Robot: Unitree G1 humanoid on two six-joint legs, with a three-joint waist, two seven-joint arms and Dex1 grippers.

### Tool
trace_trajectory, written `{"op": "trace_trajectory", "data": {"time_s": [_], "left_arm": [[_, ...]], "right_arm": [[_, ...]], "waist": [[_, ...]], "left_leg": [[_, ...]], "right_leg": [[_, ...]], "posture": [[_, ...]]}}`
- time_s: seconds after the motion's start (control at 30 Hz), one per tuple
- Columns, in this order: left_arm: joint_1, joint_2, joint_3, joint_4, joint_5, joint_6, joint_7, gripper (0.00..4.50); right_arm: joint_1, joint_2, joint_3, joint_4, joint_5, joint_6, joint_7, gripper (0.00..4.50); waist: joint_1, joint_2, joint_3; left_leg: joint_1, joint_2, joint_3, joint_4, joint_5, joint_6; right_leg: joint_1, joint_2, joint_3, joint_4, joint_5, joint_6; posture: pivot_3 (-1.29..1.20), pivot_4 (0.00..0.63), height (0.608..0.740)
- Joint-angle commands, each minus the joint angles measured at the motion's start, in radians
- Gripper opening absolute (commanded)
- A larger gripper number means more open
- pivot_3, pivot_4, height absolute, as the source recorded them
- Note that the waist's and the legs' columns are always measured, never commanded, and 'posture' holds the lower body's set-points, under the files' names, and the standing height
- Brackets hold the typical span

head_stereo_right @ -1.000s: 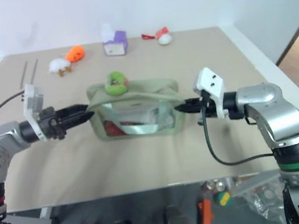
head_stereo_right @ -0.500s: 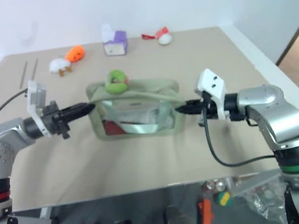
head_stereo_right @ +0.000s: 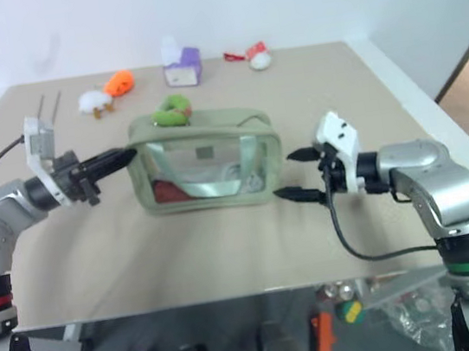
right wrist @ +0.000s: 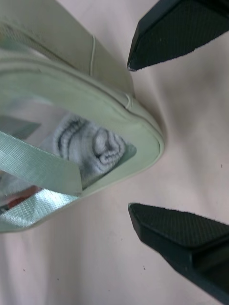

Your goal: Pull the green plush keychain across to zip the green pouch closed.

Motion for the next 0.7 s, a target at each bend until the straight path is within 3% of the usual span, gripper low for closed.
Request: {"op": "trace_trajectory", "data": {"time_s": [0.03, 0.17, 0.3, 0.5, 0.7], "left_arm": [[-0.008, 0.005, 0.053, -0.050, -0.038, -0.005, 0.011, 0.00], [-0.006, 0.005, 0.056, -0.055, -0.043, -0.009, 0.024, 0.00], [-0.004, 0.007, 0.056, -0.058, -0.050, -0.009, 0.028, 0.00], [-0.017, 0.005, 0.042, -0.049, -0.042, -0.010, 0.019, 0.00], [-0.018, -0.001, 0.029, -0.052, -0.034, -0.013, 0.016, 0.00]], "right_arm": [[-0.066, -0.024, -0.102, -0.004, 0.039, -0.005, -0.017, 4.46], [-0.178, 0.017, -0.222, 0.034, 0.131, -0.006, -0.072, 4.46], [-0.262, 0.076, -0.253, 0.011, 0.209, 0.010, -0.110, 4.46], [-0.382, 0.231, 0.010, -0.024, 0.064, -0.049, -0.173, 4.46], [-0.499, 0.351, 0.146, 0.077, -0.059, -0.117, -0.203, 4.46]], "waist": [[0.000, 0.000, 0.000], [0.000, 0.000, 0.000], [-0.001, 0.000, 0.000], [-0.008, 0.000, 0.000], [0.000, 0.000, 0.000]], "left_leg": [[0.000, 0.000, 0.000, 0.000, 0.000, 0.000], [0.000, 0.000, 0.000, 0.000, 0.000, 0.000], [0.000, 0.000, -0.001, -0.001, 0.000, 0.000], [0.000, 0.001, 0.000, -0.001, 0.000, 0.000], [-0.003, 0.000, 0.000, -0.001, 0.000, 0.000]], "right_leg": [[0.000, 0.000, 0.000, 0.000, 0.000, 0.000], [0.000, 0.000, 0.000, 0.000, 0.000, 0.000], [0.000, 0.000, -0.001, 0.000, 0.000, 0.000], [-0.001, 0.001, 0.001, 0.000, 0.000, 0.000], [-0.001, 0.000, -0.001, -0.001, 0.000, 0.000]], "posture": [[0.00, 0.150, 0.740], [0.00, 0.150, 0.740], [0.00, 0.150, 0.740], [0.00, 0.150, 0.740], [0.00, 0.150, 0.740]]}}
